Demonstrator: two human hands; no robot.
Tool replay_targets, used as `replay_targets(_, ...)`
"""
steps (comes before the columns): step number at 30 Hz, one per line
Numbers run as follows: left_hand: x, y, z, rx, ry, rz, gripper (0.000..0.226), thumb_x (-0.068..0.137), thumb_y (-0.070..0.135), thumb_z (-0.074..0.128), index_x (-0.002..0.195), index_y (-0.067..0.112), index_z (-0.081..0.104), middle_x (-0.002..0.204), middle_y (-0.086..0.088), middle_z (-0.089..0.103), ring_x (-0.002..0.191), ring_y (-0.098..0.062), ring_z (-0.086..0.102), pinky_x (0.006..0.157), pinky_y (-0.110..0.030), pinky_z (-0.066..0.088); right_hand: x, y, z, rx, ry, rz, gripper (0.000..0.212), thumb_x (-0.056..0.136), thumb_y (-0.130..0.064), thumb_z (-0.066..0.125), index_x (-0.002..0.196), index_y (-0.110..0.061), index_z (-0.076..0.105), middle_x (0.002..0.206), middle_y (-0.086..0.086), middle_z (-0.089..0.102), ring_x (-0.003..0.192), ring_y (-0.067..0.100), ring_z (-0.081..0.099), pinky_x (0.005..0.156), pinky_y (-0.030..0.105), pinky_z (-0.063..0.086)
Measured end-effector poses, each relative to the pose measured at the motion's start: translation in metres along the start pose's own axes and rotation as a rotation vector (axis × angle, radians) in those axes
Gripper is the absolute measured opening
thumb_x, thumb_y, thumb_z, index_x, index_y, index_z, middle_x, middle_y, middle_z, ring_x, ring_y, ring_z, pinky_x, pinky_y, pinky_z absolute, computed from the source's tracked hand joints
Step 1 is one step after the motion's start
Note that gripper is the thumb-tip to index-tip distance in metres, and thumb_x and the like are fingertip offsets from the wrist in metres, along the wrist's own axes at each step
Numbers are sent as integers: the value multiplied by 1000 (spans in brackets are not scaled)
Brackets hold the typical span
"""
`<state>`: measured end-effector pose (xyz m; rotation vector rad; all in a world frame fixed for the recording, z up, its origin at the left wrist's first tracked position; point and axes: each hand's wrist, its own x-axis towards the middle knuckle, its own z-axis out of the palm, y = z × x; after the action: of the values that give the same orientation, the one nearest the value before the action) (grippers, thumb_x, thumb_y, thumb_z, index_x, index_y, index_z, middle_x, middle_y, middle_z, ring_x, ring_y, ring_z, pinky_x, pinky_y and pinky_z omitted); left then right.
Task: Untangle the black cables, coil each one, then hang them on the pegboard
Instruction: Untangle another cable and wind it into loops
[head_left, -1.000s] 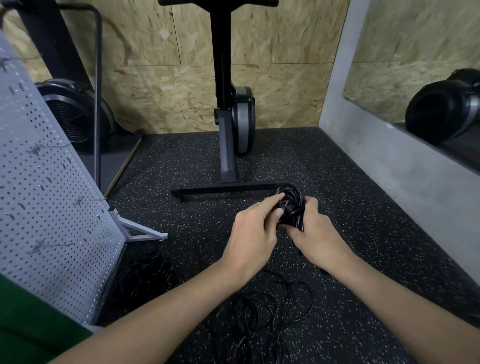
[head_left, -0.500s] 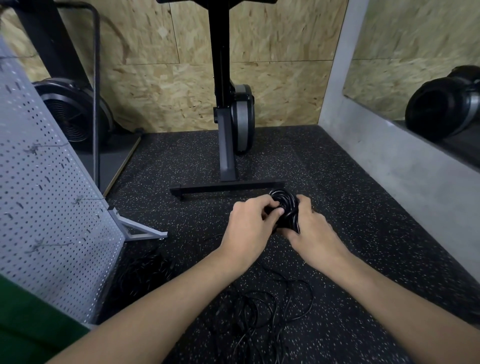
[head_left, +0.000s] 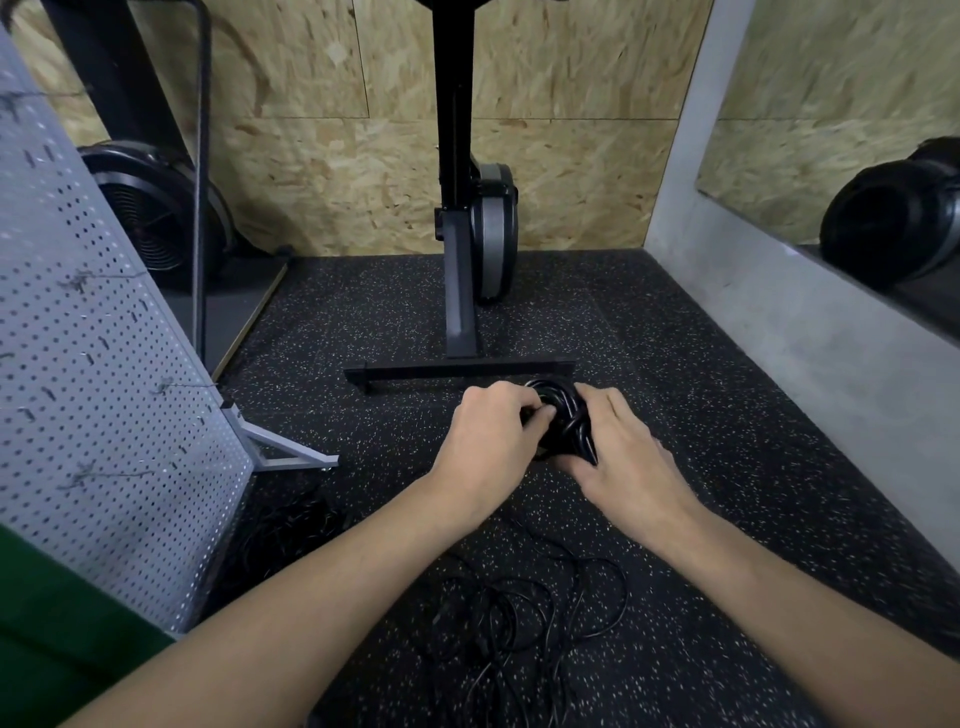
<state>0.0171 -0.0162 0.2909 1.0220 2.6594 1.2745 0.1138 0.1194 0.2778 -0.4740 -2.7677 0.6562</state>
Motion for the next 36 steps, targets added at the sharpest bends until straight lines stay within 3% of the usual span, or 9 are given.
replay_targets(3,-3,4,-4,-2,12,40,14,101,29,67,98,24,80,86,8,75,78,-10,69,78,-32,58,4,0,-3,60,-1,12,72,95,-28,72,155,-27,32,144,-8,42,121,21,59,94,42,51)
replay_targets(9,7,13,-8,345,-55,-15,23,102,21,59,83,9,64,88,-12,69,82,-35,67,72,-42,56,-1,-9,4,-39,5,-35,74,98,-20,67,160,-22,27,143,-4,39,117,25,62,89,40,51)
replay_targets(14,-1,3,-4,192,-69,4,11,100,19,61,101,11,68,95,-6,71,88,-28,68,80,-43,56,-1,-3,10,-15,9,-46,77,97,-25,70,160,-20,27,145,-5,38,121,22,60,95,39,52)
replay_targets(18,-5,-12,-2,73,-238,133,31,104,17,60,134,17,67,110,0,63,104,-12,58,93,-17,43,3,11,5,44,27,-19,75,94,-25,75,157,-20,34,141,-4,45,121,21,60,98,39,52)
replay_targets(21,-6,-20,-1,3,-121,133,40,101,11,67,139,22,66,96,10,62,89,-1,57,84,-6,39,3,10,5,126,32,-24,75,93,-29,77,156,-21,37,142,-6,46,127,17,55,106,34,45)
replay_targets(25,-9,-18,3,-192,97,71,23,93,11,76,114,22,73,86,12,71,84,-2,67,81,-17,54,4,3,7,172,56,-38,74,94,-27,76,156,-23,37,143,-7,47,128,14,53,107,31,43)
replay_targets(29,-10,-19,6,-315,199,19,26,88,13,80,90,20,55,86,5,69,78,-13,68,75,-33,58,2,1,8,255,78,-54,73,93,-26,77,156,-23,40,140,-8,51,128,8,51,107,24,38)
replay_targets(32,-4,-26,4,-311,200,-58,34,84,24,85,95,24,52,97,4,65,88,-18,67,80,-40,58,0,0,10,265,66,-105,74,92,-24,79,156,-23,42,136,-10,51,125,6,52,108,26,41)
replay_targets(36,4,-34,3,-325,30,-180,46,86,32,80,121,34,51,125,6,57,114,-12,60,103,-35,50,0,3,10,248,38,-177,75,91,-24,79,156,-21,42,133,-13,51,122,4,54,107,27,45)
